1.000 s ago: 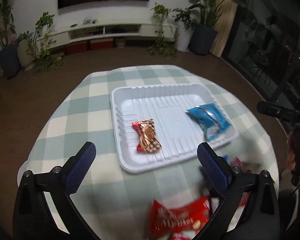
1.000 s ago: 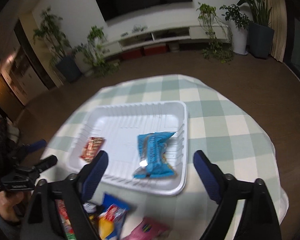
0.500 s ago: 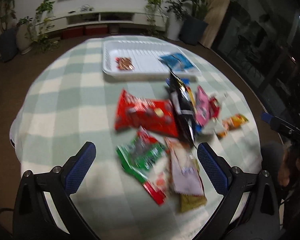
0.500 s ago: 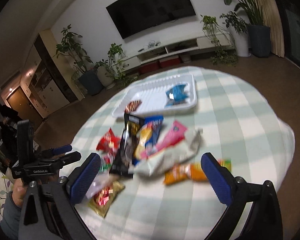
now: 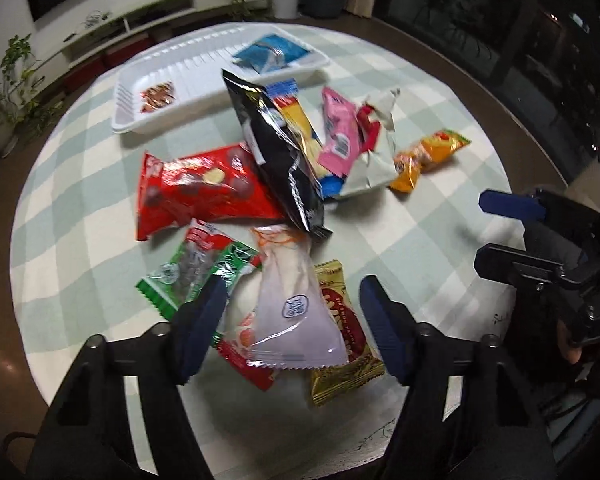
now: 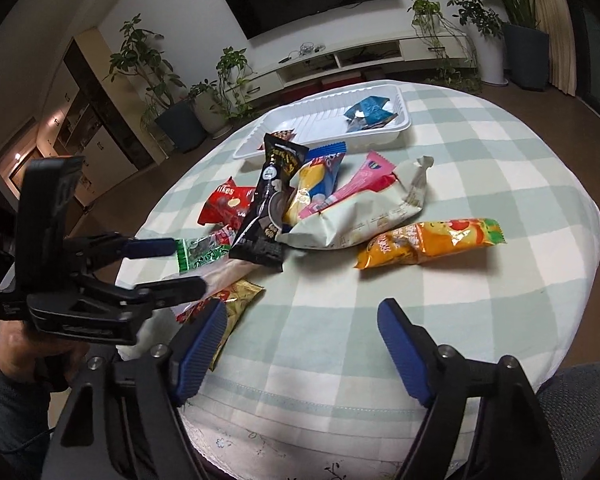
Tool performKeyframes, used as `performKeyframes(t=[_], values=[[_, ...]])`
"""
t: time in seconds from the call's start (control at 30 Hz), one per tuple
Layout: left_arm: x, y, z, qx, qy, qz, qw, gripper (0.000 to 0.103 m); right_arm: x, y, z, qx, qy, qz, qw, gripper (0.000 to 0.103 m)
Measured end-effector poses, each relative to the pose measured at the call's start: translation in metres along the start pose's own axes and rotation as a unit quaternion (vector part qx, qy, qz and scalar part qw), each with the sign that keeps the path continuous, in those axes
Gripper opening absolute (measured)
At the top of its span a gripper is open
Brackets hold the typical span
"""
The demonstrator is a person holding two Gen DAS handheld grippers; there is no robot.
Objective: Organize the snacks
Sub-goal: 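Grasp the clear white-wrapped bun with the left tool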
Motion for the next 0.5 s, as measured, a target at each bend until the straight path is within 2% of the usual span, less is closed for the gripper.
performKeyframes(t=[0.27, 0.37, 0.5], values=[[0.008, -0.021, 0.002, -0.001, -0.024, -0.03, 0.9993, 0.062, -0.003, -0.002, 0.002, 0.004, -0.007, -0.009, 1.0, 0.075], [0.011, -0.031, 0.001, -0.01, -0.03, -0.046, 0.9985, 0.057, -0.004, -0.003, 0.002, 0.006, -0.008, -0.013, 1.0, 0.074], [0.015, -0.041, 0.005, -0.023, -0.039, -0.058, 0.9973, 0.044, -0.004, -0.004, 0.002, 0.005, -0.006, -0.017, 1.0, 0.073]])
Point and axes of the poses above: each gripper's, at about its wrist camera, not at the fingertips, and y roughly against the way its jaws point, z to its right, x to its top, the point moved 2 cm from there along -y, roughly the way its jaws point, and after that the axes turned 15 degrees about x, right-handed, at the moved point
